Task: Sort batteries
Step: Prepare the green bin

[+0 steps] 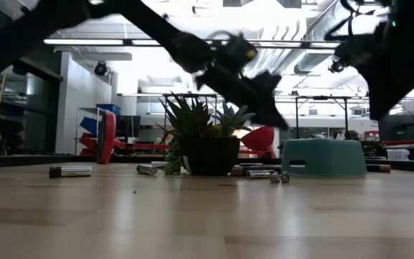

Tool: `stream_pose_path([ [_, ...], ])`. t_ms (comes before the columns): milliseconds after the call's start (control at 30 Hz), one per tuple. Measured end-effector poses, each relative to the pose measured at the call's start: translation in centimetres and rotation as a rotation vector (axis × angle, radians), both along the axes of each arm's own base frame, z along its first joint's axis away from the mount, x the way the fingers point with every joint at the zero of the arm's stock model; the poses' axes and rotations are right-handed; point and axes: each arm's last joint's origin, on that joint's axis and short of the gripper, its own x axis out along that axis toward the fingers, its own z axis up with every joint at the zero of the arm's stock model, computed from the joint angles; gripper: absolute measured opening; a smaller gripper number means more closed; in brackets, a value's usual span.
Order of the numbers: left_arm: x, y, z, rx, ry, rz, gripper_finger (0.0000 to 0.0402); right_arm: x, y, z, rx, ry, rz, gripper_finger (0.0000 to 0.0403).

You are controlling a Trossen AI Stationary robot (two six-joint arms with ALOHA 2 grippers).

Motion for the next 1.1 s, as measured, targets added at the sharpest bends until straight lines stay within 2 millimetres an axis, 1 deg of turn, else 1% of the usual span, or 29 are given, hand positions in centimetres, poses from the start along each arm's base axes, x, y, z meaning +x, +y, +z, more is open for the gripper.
stream_pose_path([
  [133,1.3,1.0,-2.3,-0.012,0.097,-0.001,0.0,-0.6,0.1,-2.4,0.008,0.0,-0.027,0.0],
  [300,2.9,0.8,-4.3,-0.051,0.139,0.005,0.0,-1.3,-0.5,-5.5,-0.023,-0.041,-0.053,0.0],
  [433,3.2,0.0,-4.8,-0.056,0.152,-0.009,0.0,-1.5,-1.2,-7.0,-0.08,-0.1,-0.086,0.0],
  [533,3.3,-1.0,-4.8,-0.042,0.174,-0.039,0.0,-1.5,-1.7,-7.4,-0.133,-0.145,-0.117,0.0],
  [600,3.4,-2.0,-4.9,-0.031,0.196,-0.068,0.0,-1.1,-1.9,-7.3,-0.162,-0.18,-0.124,0.0],
  [667,3.4,-2.9,-5.1,-0.025,0.218,-0.079,0.0,-0.8,-1.9,-7.0,-0.185,-0.192,-0.092,0.0],
  [767,3.4,-4.0,-5.1,-0.015,0.253,-0.101,0.0,0.1,-1.7,-5.8,-0.2,-0.208,-0.035,0.0],
  [833,3.4,-4.8,-5.2,0.019,0.271,-0.11,0.0,0.7,-1.5,-4.7,-0.198,-0.214,0.006,0.0],
  [967,3.1,-5.6,-4.8,0.078,0.321,-0.117,0.0,1.4,-1.4,-2.7,-0.249,-0.203,0.051,0.0],
  [1067,3.2,-5.8,-4.2,0.144,0.323,-0.159,0.0,2.3,-1.5,-0.6,-0.347,-0.294,0.01,0.0],
  [1100,3.2,-6.1,-4.2,0.169,0.323,-0.197,0.0,2.5,-1.6,-0.3,-0.374,-0.304,0.001,0.0],
])
